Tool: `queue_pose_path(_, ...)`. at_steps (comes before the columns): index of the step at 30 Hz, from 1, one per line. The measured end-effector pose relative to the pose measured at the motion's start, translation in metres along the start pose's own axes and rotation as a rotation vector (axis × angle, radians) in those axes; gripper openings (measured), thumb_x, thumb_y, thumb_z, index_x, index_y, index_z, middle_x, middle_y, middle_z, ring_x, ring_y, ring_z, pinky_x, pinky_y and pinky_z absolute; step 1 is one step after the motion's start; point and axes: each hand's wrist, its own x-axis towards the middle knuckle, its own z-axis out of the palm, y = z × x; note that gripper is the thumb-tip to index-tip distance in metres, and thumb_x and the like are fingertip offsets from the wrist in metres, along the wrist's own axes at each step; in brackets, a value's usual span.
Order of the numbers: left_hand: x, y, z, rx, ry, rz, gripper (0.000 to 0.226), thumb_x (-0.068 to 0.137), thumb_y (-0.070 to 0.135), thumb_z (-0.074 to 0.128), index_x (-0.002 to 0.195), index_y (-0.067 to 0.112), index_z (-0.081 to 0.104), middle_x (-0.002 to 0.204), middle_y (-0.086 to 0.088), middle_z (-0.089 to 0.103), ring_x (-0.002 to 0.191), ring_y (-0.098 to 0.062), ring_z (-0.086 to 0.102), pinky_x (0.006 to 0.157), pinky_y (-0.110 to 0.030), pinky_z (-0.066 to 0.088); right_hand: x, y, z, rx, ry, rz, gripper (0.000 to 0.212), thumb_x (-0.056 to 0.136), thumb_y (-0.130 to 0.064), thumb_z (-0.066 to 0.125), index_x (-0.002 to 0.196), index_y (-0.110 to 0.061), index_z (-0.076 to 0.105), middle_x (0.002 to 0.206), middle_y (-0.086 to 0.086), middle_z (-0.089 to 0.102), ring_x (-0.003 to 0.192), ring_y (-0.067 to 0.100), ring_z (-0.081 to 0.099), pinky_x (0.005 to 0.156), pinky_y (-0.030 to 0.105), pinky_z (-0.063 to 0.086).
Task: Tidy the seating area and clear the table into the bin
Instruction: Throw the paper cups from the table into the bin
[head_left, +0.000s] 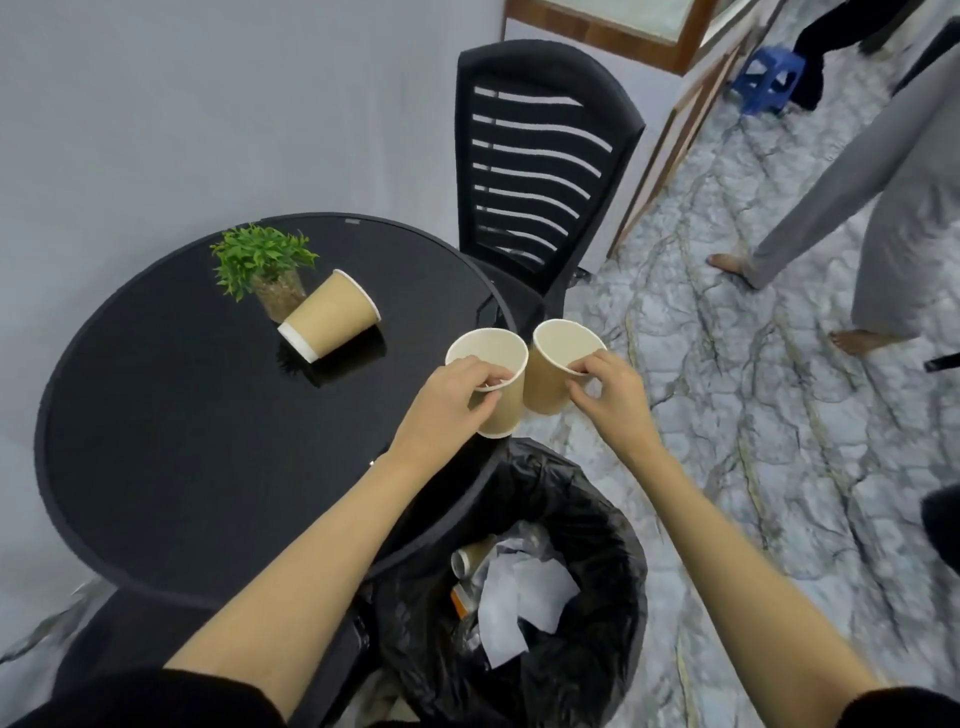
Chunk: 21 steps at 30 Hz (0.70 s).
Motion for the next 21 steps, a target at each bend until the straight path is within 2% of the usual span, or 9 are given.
queue_pose_path(3,-0.017,0.027,0.027,-0.008,-0.042,0.045,0.023,0.084,0.004,0.060,0.105,0.010,0.066,0.100,-0.003,0.069,0.094,-0.003,0.049,0.084,0.002,0.031,-0.040,0.024,-0.024,-0.019,0.023,0.054,0.005,0.077,0.001,0.066,0.081,-0.001,0.065,0.083,0.016,0.064,0.080,0.026,0.054,0.067,0.020,0.029)
queue_pose_path(6,-0.039,0.048,0.050,-0.032,-0.064,0.041,0.022,0.084,0.006,0.060,0.104,0.012,0.066,0.102,-0.001,0.069,0.093,0.003,0.047,0.084,0.003,0.031,-0.083,0.042,-0.035,-0.038,0.000,0.087,0.005,0.078,-0.001,0.067,0.082,-0.002,0.065,0.084,0.015,0.064,0.081,0.028,0.056,0.071,0.027,0.036)
queue_pose_path(8,-0.056,0.054,0.063,-0.043,-0.069,0.020,0.022,0.084,0.006,0.059,0.104,0.012,0.066,0.102,0.000,0.069,0.095,-0.001,0.050,0.084,0.002,0.032,-0.108,0.050,-0.034,-0.026,-0.038,0.102,0.005,0.077,-0.002,0.066,0.082,-0.002,0.065,0.082,0.014,0.064,0.081,0.029,0.057,0.071,0.027,0.036)
queue_pose_path(11,-0.083,0.056,0.079,-0.037,-0.113,-0.044,0.023,0.085,0.007,0.059,0.106,0.015,0.065,0.103,0.001,0.069,0.095,-0.006,0.056,0.085,-0.006,0.036,-0.138,0.054,-0.027,-0.026,-0.122,0.112,0.008,0.076,-0.007,0.062,0.082,-0.002,0.066,0.082,0.014,0.065,0.083,0.031,0.058,0.071,0.027,0.036)
queue_pose_path(13,-0.100,0.051,0.088,-0.008,-0.220,-0.110,0.028,0.085,0.011,0.059,0.112,0.019,0.062,0.112,0.003,0.065,0.105,-0.010,0.056,0.091,-0.014,0.040,-0.154,0.055,-0.020,-0.012,-0.182,0.126,0.014,0.076,-0.009,0.059,0.085,-0.002,0.066,0.084,0.015,0.064,0.086,0.033,0.059,0.073,0.028,0.034)
queue_pose_path(16,-0.124,0.044,0.096,0.053,-0.395,-0.202,0.039,0.086,0.021,0.059,0.124,0.026,0.052,0.127,0.007,0.056,0.121,-0.012,0.047,0.106,-0.030,0.036,-0.174,0.055,-0.011,0.014,-0.312,0.157,0.029,0.081,-0.006,0.061,0.109,-0.006,0.063,0.105,0.013,0.062,0.102,0.027,0.057,0.079,0.023,0.037)
queue_pose_path(18,-0.137,0.041,0.097,0.062,-0.415,-0.254,0.045,0.087,0.027,0.058,0.131,0.029,0.046,0.134,0.007,0.052,0.127,-0.013,0.043,0.110,-0.039,0.035,-0.181,0.053,-0.009,0.021,-0.368,0.142,0.042,0.083,-0.009,0.063,0.124,-0.012,0.054,0.117,0.008,0.057,0.113,0.021,0.053,0.089,0.025,0.042)
queue_pose_path(21,-0.148,0.038,0.091,0.084,-0.378,-0.271,0.048,0.089,0.029,0.056,0.134,0.030,0.041,0.139,0.007,0.047,0.130,-0.013,0.040,0.111,-0.041,0.034,-0.179,0.046,-0.009,0.030,-0.385,0.102,0.048,0.086,-0.015,0.063,0.131,-0.016,0.048,0.123,0.006,0.055,0.119,0.018,0.051,0.098,0.027,0.040)
